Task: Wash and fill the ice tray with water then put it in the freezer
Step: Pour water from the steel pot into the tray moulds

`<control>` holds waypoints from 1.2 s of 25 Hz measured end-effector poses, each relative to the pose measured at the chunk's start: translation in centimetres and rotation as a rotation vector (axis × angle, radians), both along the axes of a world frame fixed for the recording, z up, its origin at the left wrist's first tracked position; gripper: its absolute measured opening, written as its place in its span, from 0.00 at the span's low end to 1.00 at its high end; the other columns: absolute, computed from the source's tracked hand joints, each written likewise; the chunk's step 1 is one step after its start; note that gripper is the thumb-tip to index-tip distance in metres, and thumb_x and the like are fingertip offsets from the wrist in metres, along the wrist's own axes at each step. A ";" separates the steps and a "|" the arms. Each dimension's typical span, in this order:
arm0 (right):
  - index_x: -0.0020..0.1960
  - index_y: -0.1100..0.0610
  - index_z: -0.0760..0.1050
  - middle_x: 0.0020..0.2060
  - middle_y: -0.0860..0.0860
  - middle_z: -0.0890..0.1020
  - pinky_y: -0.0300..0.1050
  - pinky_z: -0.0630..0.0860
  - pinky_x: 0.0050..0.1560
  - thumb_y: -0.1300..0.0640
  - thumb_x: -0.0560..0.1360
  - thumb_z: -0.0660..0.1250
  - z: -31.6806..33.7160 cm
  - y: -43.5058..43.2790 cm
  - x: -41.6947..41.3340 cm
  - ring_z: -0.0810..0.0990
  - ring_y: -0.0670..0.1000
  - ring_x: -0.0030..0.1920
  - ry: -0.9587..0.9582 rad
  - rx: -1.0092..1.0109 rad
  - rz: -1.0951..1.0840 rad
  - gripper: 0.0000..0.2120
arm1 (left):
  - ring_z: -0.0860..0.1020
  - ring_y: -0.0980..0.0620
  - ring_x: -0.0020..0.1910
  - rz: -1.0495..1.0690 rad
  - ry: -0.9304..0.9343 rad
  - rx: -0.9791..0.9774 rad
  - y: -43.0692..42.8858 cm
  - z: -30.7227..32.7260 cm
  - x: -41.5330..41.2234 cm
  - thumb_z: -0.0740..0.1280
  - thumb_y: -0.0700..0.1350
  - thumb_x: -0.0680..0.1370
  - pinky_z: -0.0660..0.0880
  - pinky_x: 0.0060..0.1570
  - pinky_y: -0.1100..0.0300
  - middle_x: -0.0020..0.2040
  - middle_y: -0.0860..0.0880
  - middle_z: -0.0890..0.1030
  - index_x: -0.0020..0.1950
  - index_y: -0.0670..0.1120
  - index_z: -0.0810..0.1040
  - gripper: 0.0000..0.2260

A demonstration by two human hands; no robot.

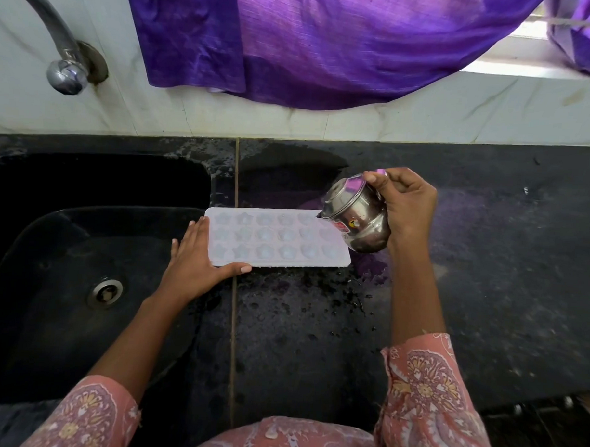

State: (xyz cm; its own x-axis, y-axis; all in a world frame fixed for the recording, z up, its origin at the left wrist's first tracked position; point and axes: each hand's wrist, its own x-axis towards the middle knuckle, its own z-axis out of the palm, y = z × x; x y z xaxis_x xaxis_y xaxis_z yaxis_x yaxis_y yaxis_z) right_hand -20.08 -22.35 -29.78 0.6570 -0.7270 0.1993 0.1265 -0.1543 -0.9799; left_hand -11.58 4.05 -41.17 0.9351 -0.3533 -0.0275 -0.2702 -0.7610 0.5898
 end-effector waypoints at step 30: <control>0.36 0.51 0.79 0.32 0.46 0.82 0.37 0.77 0.39 0.60 0.65 0.76 0.1 0.4 0.1 0.79 0.45 0.36 0.007 -0.009 0.000 0.07 | 0.44 0.52 0.77 -0.004 -0.002 -0.004 0.1 -0.2 0.1 0.64 0.71 0.57 0.41 0.73 0.46 0.78 0.49 0.49 0.78 0.46 0.45 0.57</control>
State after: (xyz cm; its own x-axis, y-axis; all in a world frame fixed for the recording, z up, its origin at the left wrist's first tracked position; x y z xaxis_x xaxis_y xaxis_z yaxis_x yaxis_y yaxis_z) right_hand -19.94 -21.91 -29.71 0.6583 -0.7254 0.2009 0.1192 -0.1631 -0.9794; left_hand -11.51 4.14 -41.37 0.9336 -0.3574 -0.0244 -0.2745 -0.7575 0.5924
